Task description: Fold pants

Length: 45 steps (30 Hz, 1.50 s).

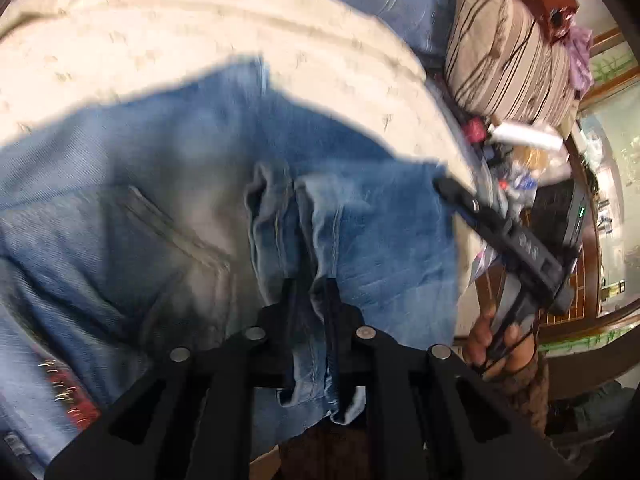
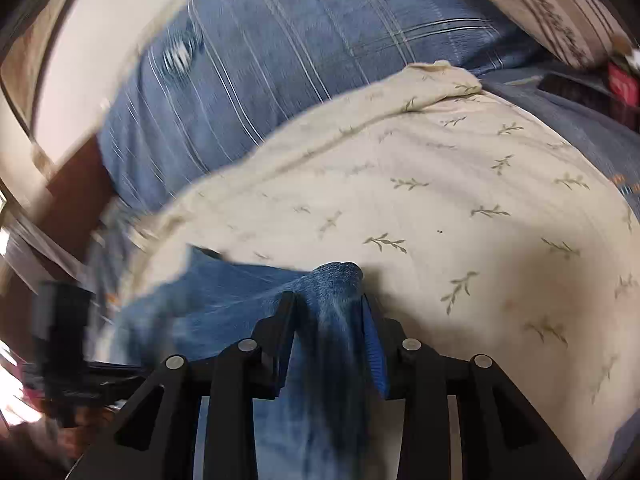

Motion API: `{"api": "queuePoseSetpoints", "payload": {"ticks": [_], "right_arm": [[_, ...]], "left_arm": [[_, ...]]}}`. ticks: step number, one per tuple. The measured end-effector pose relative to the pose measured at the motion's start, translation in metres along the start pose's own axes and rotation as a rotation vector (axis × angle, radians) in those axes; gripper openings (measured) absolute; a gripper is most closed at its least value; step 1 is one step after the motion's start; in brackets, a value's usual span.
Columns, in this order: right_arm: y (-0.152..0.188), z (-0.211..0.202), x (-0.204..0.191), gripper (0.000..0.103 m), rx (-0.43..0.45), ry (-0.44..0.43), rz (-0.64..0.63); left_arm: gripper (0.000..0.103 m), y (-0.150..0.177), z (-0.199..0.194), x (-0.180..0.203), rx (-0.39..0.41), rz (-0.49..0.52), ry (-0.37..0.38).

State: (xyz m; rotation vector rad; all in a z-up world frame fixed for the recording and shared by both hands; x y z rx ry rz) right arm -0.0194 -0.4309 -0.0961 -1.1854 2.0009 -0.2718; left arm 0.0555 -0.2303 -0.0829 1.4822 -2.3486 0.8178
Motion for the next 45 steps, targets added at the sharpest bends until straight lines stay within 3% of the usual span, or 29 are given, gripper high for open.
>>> {"api": "queuePoseSetpoints", "payload": {"ticks": [3, 5, 7, 9, 10, 12, 14, 15, 16, 19, 21, 24, 25, 27, 29, 31, 36, 41, 45], "right_arm": [[0.005, -0.015, -0.002, 0.037, 0.026, -0.016, 0.022], [0.014, -0.022, -0.006, 0.037, 0.023, -0.017, 0.015], [0.032, -0.024, -0.008, 0.052, -0.013, 0.063, -0.033], [0.049, -0.018, -0.002, 0.058, -0.043, 0.129, -0.072], [0.056, -0.011, 0.001, 0.046, -0.067, 0.144, -0.084], [0.061, -0.006, 0.001, 0.019, -0.075, 0.133, -0.093], [0.058, -0.017, -0.005, 0.019, -0.018, 0.188, -0.147], [0.059, -0.017, -0.002, 0.024, -0.012, 0.259, -0.189], [0.062, -0.012, 0.007, 0.037, -0.054, 0.292, -0.179], [0.062, -0.032, 0.012, 0.040, -0.048, 0.195, -0.064], [0.067, -0.057, -0.004, 0.040, -0.003, 0.089, -0.075], [0.085, -0.070, -0.032, 0.040, 0.002, 0.007, -0.161], [0.093, -0.062, -0.036, 0.039, -0.022, 0.014, -0.187], [0.117, -0.025, -0.023, 0.040, -0.146, 0.127, -0.185], [0.124, -0.018, -0.024, 0.041, -0.103, 0.174, -0.207], [0.123, -0.020, -0.036, 0.054, -0.106, 0.188, -0.218], [0.119, -0.027, -0.070, 0.054, -0.074, 0.147, -0.254], [0.127, -0.007, -0.125, 0.058, -0.102, 0.111, -0.383], [0.140, 0.019, -0.185, 0.064, -0.141, 0.075, -0.560]], "left_arm": [[0.024, -0.016, -0.002, 0.009, 0.044, 0.008, -0.002], [0.025, -0.016, 0.005, 0.013, 0.006, 0.007, -0.008], [0.028, -0.004, 0.009, 0.017, -0.044, 0.016, 0.022], [0.047, 0.013, 0.010, 0.018, -0.070, 0.045, -0.005], [0.051, 0.019, 0.015, 0.017, -0.073, 0.060, -0.034], [0.046, 0.022, 0.022, 0.018, -0.084, 0.080, -0.088], [0.037, 0.020, 0.019, 0.021, -0.057, 0.113, -0.142], [0.037, 0.018, 0.020, 0.021, -0.045, 0.130, -0.183], [0.037, 0.017, 0.025, 0.018, -0.044, 0.137, -0.228], [0.033, 0.018, 0.014, 0.017, -0.052, 0.108, -0.204], [0.033, 0.027, -0.004, 0.022, -0.043, 0.107, -0.127], [0.039, 0.042, -0.014, 0.029, -0.030, 0.159, -0.102], [0.040, 0.047, -0.006, 0.032, -0.036, 0.183, -0.117], [0.041, 0.054, 0.020, 0.023, -0.068, 0.215, -0.193], [0.042, 0.055, 0.027, 0.020, -0.038, 0.218, -0.203], [0.042, 0.056, 0.022, 0.023, -0.035, 0.230, -0.212], [0.042, 0.058, -0.002, 0.011, -0.035, 0.160, -0.149], [0.042, 0.050, -0.056, -0.021, 0.064, 0.104, -0.132], [0.048, 0.049, -0.106, -0.072, 0.170, -0.029, -0.110]]}}
Point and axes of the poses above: each gripper's, at about its wrist camera, not at the fingertips, and z roughly the way its jaws point, x to its right, y to its underside, the point moved 5 cm from there along z, roughly the way its jaws point, and after that the axes turned 2 degrees about z, right-handed, at the moved point
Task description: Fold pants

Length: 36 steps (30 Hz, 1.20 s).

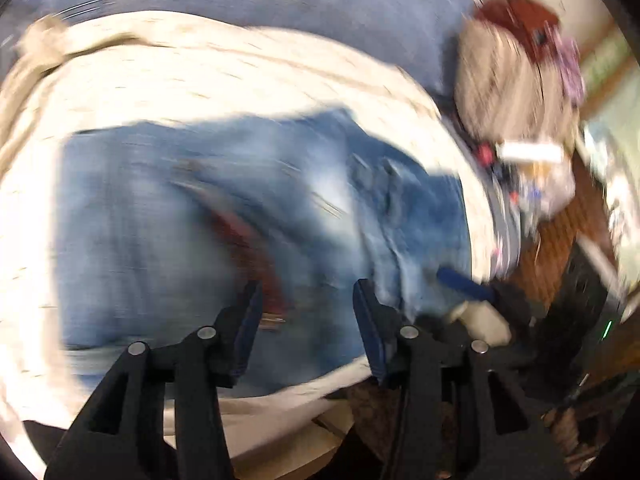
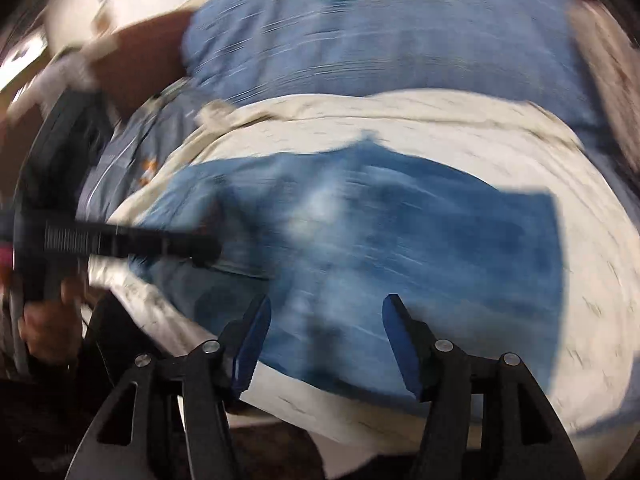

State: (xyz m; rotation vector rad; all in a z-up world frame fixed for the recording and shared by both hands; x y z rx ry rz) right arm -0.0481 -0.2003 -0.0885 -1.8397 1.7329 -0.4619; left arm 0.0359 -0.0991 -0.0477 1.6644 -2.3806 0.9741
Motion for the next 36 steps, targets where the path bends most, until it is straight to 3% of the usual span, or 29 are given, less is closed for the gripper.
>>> {"api": "queuePoseSetpoints", "payload": {"ticks": [2, 5, 10, 16, 23, 26, 27, 29, 31, 33, 36], "right_arm": [[-0.006, 0.007, -0.031, 0.071, -0.001, -0.012, -0.097], [-0.011, 0.021, -0.077, 0.076, -0.006, -0.027, -0.239], [-0.011, 0.048, -0.141, 0.080, -0.018, -0.031, -0.435], [-0.004, 0.095, -0.177, 0.082, -0.068, 0.052, -0.553], [-0.002, 0.131, -0.180, 0.088, -0.075, 0.188, -0.613], [-0.005, 0.134, -0.180, 0.089, -0.058, 0.188, -0.600], [-0.006, 0.132, -0.178, 0.085, -0.054, 0.171, -0.578], [-0.012, 0.121, -0.171, 0.071, -0.044, 0.120, -0.518], [-0.017, 0.105, -0.164, 0.049, -0.031, 0.062, -0.450], [-0.020, 0.092, -0.163, 0.035, -0.018, 0.020, -0.414], [-0.022, 0.068, -0.153, 0.032, 0.022, 0.001, -0.365]], "left_arm": [[0.057, -0.004, -0.024, -0.045, 0.056, -0.115, -0.004], [0.060, -0.004, -0.037, -0.098, 0.079, -0.250, 0.016], [0.060, 0.005, -0.022, -0.144, 0.015, -0.360, 0.086], [0.066, 0.004, 0.006, -0.142, -0.057, -0.339, 0.164], [0.075, -0.008, 0.022, -0.134, -0.102, -0.290, 0.205], [0.073, -0.013, 0.022, -0.131, -0.115, -0.270, 0.206], [0.068, -0.013, 0.021, -0.130, -0.112, -0.266, 0.204], [0.024, -0.014, 0.014, -0.125, -0.099, -0.246, 0.220], [0.020, -0.015, 0.005, -0.119, -0.077, -0.238, 0.244], [0.020, -0.017, -0.003, -0.111, -0.052, -0.226, 0.237], [0.020, -0.021, -0.014, -0.088, -0.032, -0.189, 0.237]]}}
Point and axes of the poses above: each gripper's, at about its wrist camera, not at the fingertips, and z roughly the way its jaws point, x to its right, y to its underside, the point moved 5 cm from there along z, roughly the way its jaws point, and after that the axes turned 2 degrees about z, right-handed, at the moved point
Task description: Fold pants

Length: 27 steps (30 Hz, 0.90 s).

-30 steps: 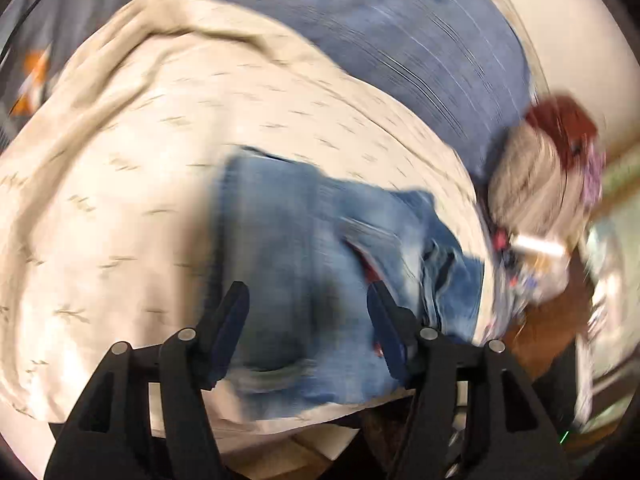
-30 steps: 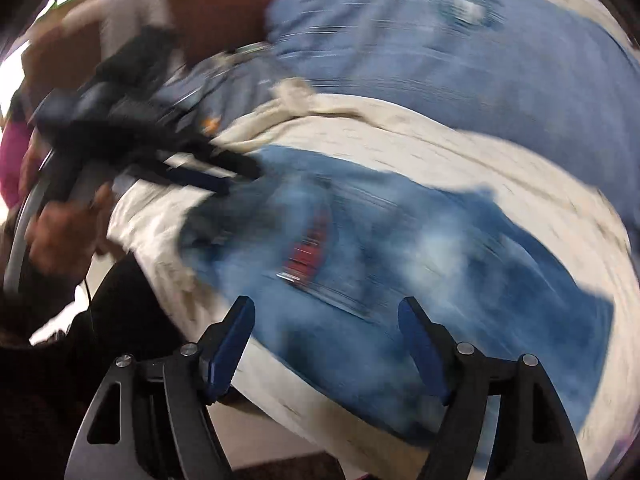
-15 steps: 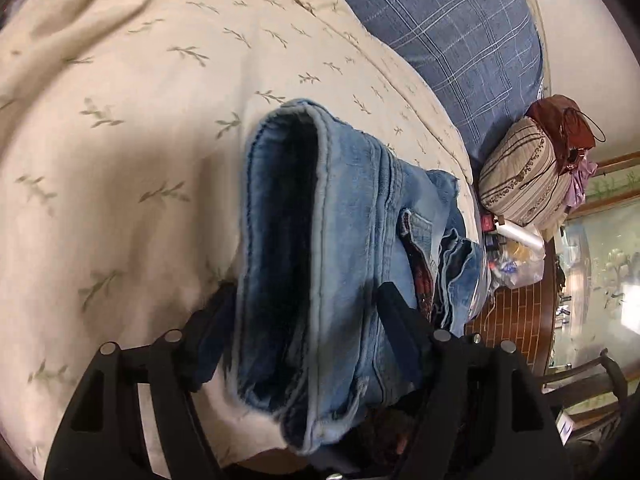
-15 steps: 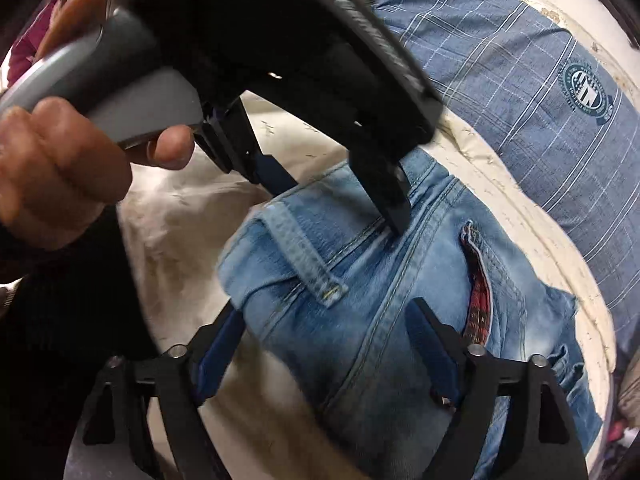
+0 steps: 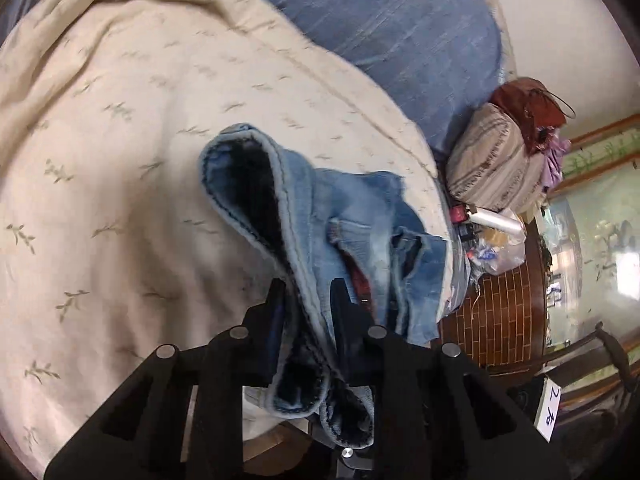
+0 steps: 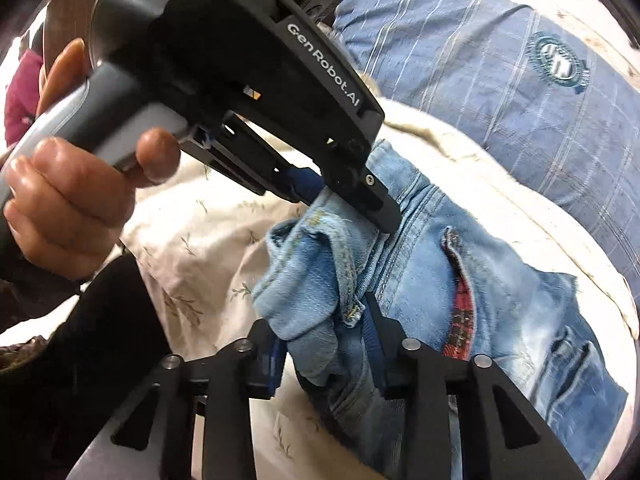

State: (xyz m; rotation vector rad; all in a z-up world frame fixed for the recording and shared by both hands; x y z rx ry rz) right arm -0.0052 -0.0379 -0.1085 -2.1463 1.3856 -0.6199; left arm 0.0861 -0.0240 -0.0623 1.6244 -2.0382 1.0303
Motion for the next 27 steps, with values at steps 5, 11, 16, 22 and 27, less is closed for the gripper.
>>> {"api": "queuePoseSetpoints", "payload": {"ticks": [5, 11, 16, 22, 27], "right_arm": [[0.010, -0.053, 0.045, 0.030, 0.087, -0.067, 0.229], [0.058, -0.093, 0.122, 0.028, 0.144, -0.116, 0.561], [0.129, -0.081, 0.188, 0.025, 0.091, -0.156, 0.919], [0.169, -0.071, 0.217, 0.029, 0.083, -0.238, 1.105], [0.181, -0.089, 0.218, 0.058, 0.151, -0.315, 1.109]], "left_arm": [[0.020, -0.002, 0.001, 0.063, 0.007, 0.136, -0.010], [0.030, -0.002, 0.052, 0.151, -0.050, 0.360, -0.056], [0.031, 0.004, 0.133, 0.190, -0.196, 0.426, -0.023], [0.030, 0.026, 0.212, 0.201, -0.316, 0.560, -0.238], [0.032, 0.021, 0.166, 0.229, -0.344, 0.707, -0.136]]}}
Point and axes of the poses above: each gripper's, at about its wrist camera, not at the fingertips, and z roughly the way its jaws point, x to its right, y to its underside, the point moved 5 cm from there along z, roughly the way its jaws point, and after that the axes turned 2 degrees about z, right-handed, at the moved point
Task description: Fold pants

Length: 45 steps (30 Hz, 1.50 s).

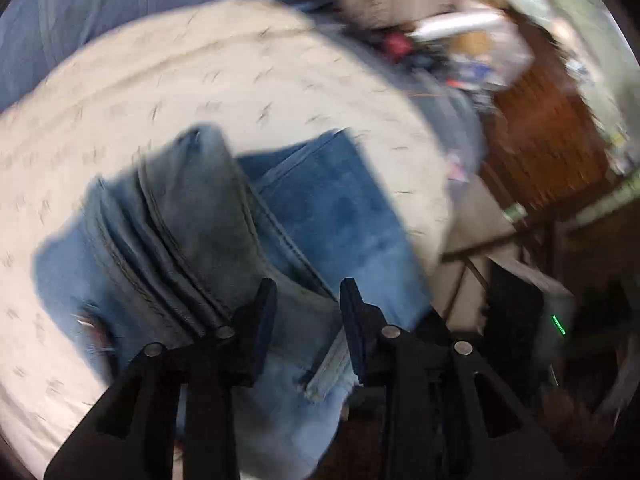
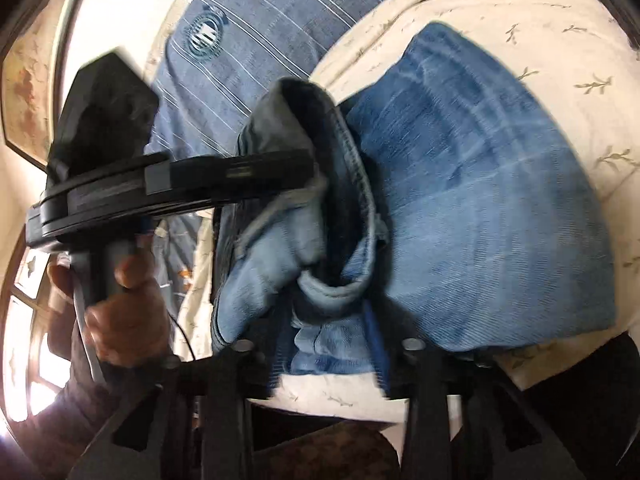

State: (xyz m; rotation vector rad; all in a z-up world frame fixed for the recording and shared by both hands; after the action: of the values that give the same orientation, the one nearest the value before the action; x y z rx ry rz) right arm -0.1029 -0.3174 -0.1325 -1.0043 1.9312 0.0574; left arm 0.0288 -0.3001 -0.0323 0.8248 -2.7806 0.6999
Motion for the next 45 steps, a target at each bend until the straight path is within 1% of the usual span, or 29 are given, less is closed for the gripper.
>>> {"api": "queuePoseSetpoints", "payload": {"ticks": [1, 2, 3, 4, 5, 8, 11, 12, 13, 14, 15, 16, 17, 18, 19, 21, 23, 24, 26, 27, 28, 29, 30, 32, 34, 38, 41, 43, 45], "right_arm": [[0.000, -0.006, 0.000, 0.071, 0.016, -0.039, 0.008], [-0.001, -0.011, 0.000, 0.077, 0.031, -0.064, 0.011], [0.000, -0.013, -0.001, 0.084, 0.039, -0.084, 0.007], [-0.001, -0.012, -0.002, 0.086, 0.038, -0.098, 0.003], [-0.001, -0.010, -0.003, 0.087, 0.029, -0.107, -0.001], [-0.003, 0.001, -0.002, 0.089, -0.002, -0.091, 0.012], [-0.007, 0.011, -0.009, 0.091, -0.014, -0.069, -0.004], [-0.004, 0.011, -0.012, 0.094, -0.014, -0.064, -0.012], [-0.004, 0.013, -0.016, 0.094, -0.016, -0.056, -0.027], [-0.006, 0.016, -0.020, 0.092, -0.019, -0.035, -0.043], [-0.006, 0.016, -0.025, 0.073, -0.009, -0.008, -0.070], [-0.006, 0.014, -0.026, 0.041, -0.008, 0.001, -0.084], [-0.007, 0.009, -0.031, 0.034, -0.012, 0.004, -0.092], [-0.010, -0.001, -0.036, 0.033, 0.012, -0.001, -0.100], [-0.012, -0.010, -0.040, 0.033, 0.039, -0.014, -0.111], [-0.014, -0.034, -0.045, 0.032, 0.098, -0.015, -0.133], [-0.016, -0.046, -0.035, 0.032, 0.128, 0.021, -0.132], [-0.018, -0.045, -0.021, 0.032, 0.125, 0.050, -0.098], [-0.014, -0.028, 0.014, 0.033, 0.071, 0.089, 0.004], [-0.010, -0.019, 0.026, 0.035, 0.053, 0.098, 0.038], [-0.006, -0.016, 0.031, 0.036, 0.053, 0.084, 0.057], [-0.005, -0.018, 0.031, 0.037, 0.065, 0.062, 0.066], [-0.007, -0.019, 0.029, 0.039, 0.068, 0.056, 0.061], [-0.007, -0.020, 0.029, 0.041, 0.062, 0.049, 0.053], [-0.007, -0.020, 0.030, 0.043, 0.062, 0.040, 0.057], [-0.007, -0.020, 0.028, 0.048, 0.063, 0.041, 0.053], [-0.011, -0.016, 0.024, 0.056, 0.060, 0.054, 0.039], [-0.011, -0.019, 0.021, 0.064, 0.061, 0.061, 0.027], [-0.012, -0.021, 0.017, 0.068, 0.066, 0.071, 0.016]], "left_arm": [[0.045, -0.002, -0.015, -0.001, 0.030, 0.041, -0.018], [0.069, -0.005, -0.033, -0.005, 0.070, 0.088, -0.051], [0.081, -0.009, -0.047, -0.011, 0.103, 0.127, -0.085], [0.088, -0.013, -0.057, -0.019, 0.126, 0.156, -0.111], [0.088, -0.016, -0.061, -0.027, 0.133, 0.164, -0.121], [0.088, -0.028, -0.056, -0.058, 0.090, 0.122, -0.092], [0.088, -0.028, -0.024, -0.076, 0.020, 0.095, -0.090], [0.088, -0.023, -0.009, -0.080, -0.011, 0.087, -0.084], [0.087, -0.016, 0.003, -0.082, -0.037, 0.082, -0.073], [0.085, -0.010, 0.011, -0.083, -0.032, 0.089, -0.088], [0.082, -0.007, 0.010, -0.079, -0.002, 0.104, -0.106], [0.072, -0.007, 0.006, -0.075, 0.019, 0.112, -0.113], [0.058, -0.008, -0.001, -0.072, 0.039, 0.113, -0.122], [0.056, -0.010, -0.010, -0.068, 0.055, 0.111, -0.111], [0.051, -0.014, -0.023, -0.059, 0.082, 0.119, -0.085], [0.049, -0.025, -0.043, -0.039, 0.145, 0.153, -0.055], [0.050, -0.033, -0.046, -0.020, 0.172, 0.184, -0.043], [0.050, -0.036, -0.034, -0.011, 0.168, 0.207, -0.069], [0.051, -0.038, 0.000, -0.005, 0.136, 0.217, -0.148], [0.051, -0.039, 0.025, -0.008, 0.101, 0.199, -0.222], [0.054, -0.039, 0.042, -0.011, 0.090, 0.190, -0.300], [0.063, -0.039, 0.055, -0.014, 0.088, 0.180, -0.367], [0.064, -0.037, 0.058, -0.016, 0.096, 0.165, -0.381], [0.070, -0.037, 0.055, -0.013, 0.128, 0.151, -0.393], [0.075, -0.037, 0.054, -0.011, 0.124, 0.147, -0.429], [0.082, -0.032, 0.048, -0.010, 0.126, 0.148, -0.480], [0.082, -0.029, 0.044, -0.009, 0.131, 0.143, -0.498], [0.082, -0.025, 0.037, -0.009, 0.132, 0.143, -0.511], [0.082, -0.025, 0.034, -0.008, 0.132, 0.144, -0.523]]}}
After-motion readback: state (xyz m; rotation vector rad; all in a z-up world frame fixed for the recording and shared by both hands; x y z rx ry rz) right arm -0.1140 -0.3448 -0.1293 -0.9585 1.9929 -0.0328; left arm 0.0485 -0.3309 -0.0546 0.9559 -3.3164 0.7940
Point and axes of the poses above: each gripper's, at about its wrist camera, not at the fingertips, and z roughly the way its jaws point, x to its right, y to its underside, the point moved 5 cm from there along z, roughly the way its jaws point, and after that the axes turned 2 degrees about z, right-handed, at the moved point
